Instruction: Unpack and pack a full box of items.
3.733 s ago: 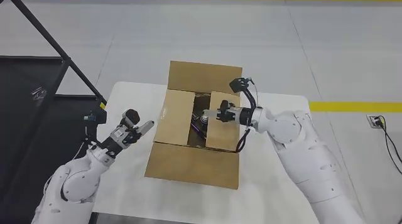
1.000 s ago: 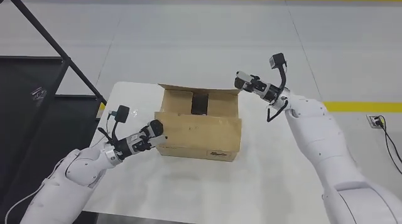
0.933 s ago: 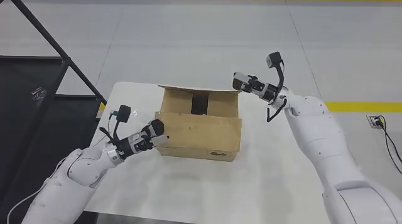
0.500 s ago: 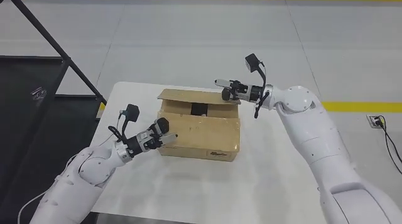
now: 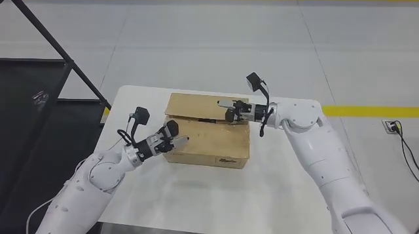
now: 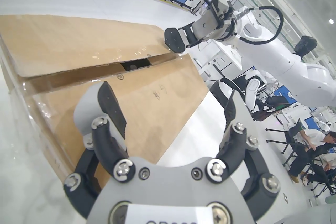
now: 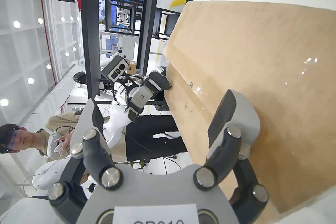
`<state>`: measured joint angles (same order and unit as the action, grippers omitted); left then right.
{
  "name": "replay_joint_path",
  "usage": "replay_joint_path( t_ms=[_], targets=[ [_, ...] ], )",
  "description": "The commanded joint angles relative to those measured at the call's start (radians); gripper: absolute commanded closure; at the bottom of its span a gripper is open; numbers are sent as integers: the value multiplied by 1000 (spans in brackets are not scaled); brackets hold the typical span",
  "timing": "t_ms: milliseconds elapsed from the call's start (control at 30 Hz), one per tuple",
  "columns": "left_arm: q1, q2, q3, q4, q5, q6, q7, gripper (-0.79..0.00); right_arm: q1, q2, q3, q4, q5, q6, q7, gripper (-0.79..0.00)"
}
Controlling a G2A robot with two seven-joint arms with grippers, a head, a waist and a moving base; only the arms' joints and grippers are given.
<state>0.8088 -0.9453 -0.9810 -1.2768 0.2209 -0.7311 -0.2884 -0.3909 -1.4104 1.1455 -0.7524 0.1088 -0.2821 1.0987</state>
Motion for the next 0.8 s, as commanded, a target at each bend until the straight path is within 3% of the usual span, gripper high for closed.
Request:
replay_joint_path(
  t_ms=[0,133,267,600,767],
  targets=[
    [-3,-4,0,5,5,0,5,-785,-23,6,10,-22,11,3,2,-785],
    [-8,-10,-17,16,21,3,43,-785,-59,15,22,-57,13,13,-4,-785],
    [22,0,-86,25,31,-19,112,-785,-84,21,28,-75,23,19,-8,-785],
    [207,54,-364,48,52,-26,241,-785,-103,32,28,-105,21,14,-23,-785],
    [273,63,-422,53,30,1,241,-785,-102,32,27,-107,19,15,-22,-785]
  ],
)
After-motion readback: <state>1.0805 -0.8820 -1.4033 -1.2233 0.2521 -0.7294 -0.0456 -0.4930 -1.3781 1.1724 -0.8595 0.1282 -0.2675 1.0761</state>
